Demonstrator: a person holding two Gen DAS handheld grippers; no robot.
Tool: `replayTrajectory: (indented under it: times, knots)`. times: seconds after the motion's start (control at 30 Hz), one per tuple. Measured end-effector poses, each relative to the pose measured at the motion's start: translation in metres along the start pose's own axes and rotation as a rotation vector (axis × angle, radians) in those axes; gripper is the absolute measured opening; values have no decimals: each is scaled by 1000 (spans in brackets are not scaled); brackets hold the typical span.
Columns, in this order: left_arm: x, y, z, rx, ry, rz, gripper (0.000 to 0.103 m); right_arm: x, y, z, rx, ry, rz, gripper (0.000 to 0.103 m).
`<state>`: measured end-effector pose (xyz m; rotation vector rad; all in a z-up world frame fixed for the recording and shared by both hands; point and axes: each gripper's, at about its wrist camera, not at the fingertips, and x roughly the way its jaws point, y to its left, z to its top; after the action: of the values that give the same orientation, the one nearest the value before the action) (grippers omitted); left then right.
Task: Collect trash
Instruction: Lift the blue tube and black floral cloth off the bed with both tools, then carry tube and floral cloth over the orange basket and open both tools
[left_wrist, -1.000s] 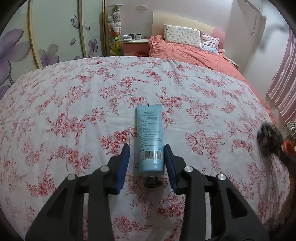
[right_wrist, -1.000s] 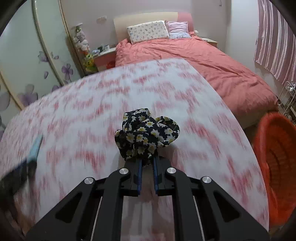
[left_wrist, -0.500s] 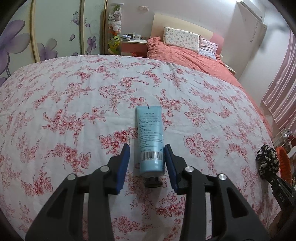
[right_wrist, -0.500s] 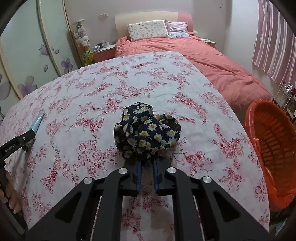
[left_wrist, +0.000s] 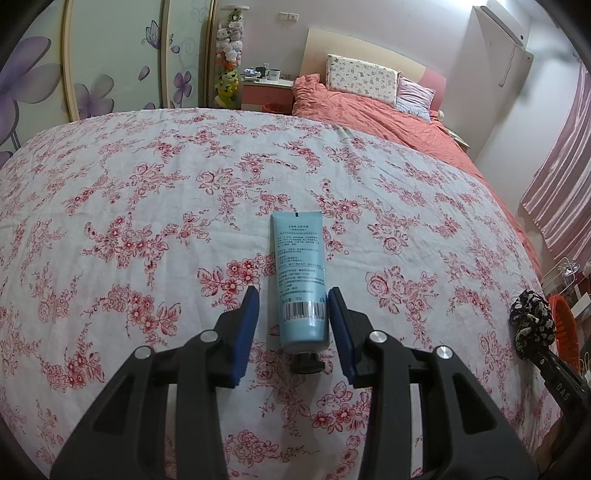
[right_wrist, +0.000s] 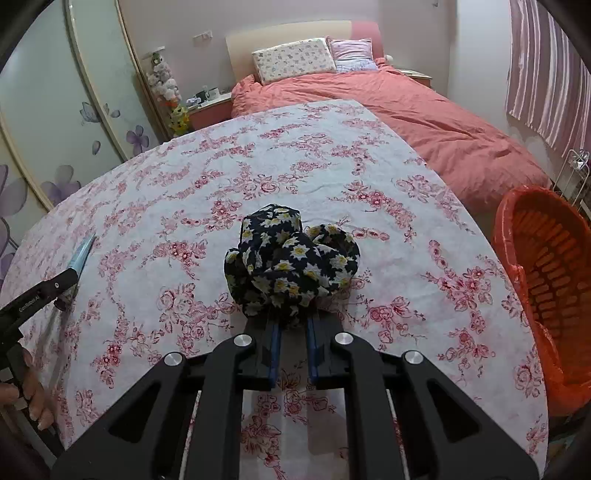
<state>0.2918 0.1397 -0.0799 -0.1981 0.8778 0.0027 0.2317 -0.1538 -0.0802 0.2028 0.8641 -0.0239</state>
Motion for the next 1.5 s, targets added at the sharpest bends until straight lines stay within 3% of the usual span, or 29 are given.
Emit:
replayTrajectory:
  times: [0.6, 0.7, 1.0, 1.3, 1.5]
  knots:
    - [-1, -8, -2, 39, 3, 29, 39, 0, -3, 0, 19, -1, 26, 11]
    - [2, -19, -2, 83, 10, 69, 28, 0, -3, -1, 11, -2, 31, 11]
    - [-4, -20, -6, 93, -4, 79, 27, -19, -11, 2, 34, -62, 75, 7]
    - [-26, -38, -8, 135, -33, 58, 27, -50, -25, 9, 63, -129, 81, 7]
    - [-51, -77, -9, 185, -68, -11, 27, -80, -47, 13, 103, -199, 71, 7]
